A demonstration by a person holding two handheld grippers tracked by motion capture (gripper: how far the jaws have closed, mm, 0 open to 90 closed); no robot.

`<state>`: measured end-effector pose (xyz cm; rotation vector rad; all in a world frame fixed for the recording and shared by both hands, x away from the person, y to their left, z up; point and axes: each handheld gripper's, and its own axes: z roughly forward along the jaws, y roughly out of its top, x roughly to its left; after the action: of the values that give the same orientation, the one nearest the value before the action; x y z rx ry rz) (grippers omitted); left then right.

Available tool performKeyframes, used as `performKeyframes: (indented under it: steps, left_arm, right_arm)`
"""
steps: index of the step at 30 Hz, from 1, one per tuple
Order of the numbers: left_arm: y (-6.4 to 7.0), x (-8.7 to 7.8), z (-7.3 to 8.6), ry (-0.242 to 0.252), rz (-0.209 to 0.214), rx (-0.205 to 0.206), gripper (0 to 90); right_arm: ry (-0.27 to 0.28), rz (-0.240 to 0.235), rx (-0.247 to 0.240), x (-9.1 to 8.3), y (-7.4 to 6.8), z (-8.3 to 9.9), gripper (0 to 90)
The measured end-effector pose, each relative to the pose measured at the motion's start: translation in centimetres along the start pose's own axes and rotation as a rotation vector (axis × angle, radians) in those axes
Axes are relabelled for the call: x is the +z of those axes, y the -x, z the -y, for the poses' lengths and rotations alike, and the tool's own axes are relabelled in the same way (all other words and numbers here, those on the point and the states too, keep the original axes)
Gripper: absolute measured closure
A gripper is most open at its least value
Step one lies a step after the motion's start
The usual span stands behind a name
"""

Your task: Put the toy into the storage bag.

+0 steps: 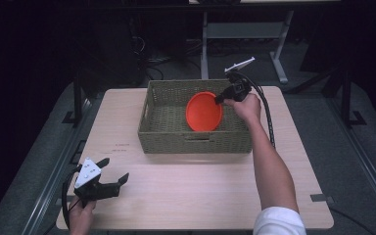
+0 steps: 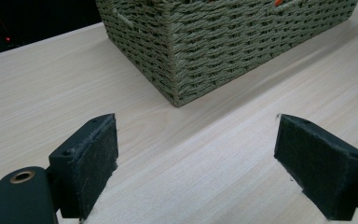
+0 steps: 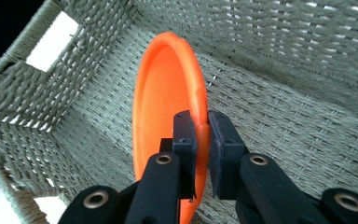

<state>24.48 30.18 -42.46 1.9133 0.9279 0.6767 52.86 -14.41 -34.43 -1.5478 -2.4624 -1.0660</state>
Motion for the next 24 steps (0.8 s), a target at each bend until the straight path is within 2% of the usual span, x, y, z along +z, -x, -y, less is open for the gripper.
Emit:
performKeyframes:
  steps: [7, 19, 24]
  left_arm:
    - [0.0, 0.0, 0.0, 0.003, 0.0, 0.002, 12.9]
    - [0.0, 0.0, 0.0, 0.003, 0.0, 0.003, 12.9]
    - [0.0, 0.0, 0.0, 0.003, -0.001, 0.002, 12.9]
  right_arm:
    - [-0.024, 0.002, 0.017, 1.2, 0.4, 0.6, 81.9]
    - [-0.063, 0.033, 0.028, 1.7, 0.9, 0.7, 81.8]
    - [-0.065, 0.031, 0.035, 1.8, 1.1, 0.7, 81.5]
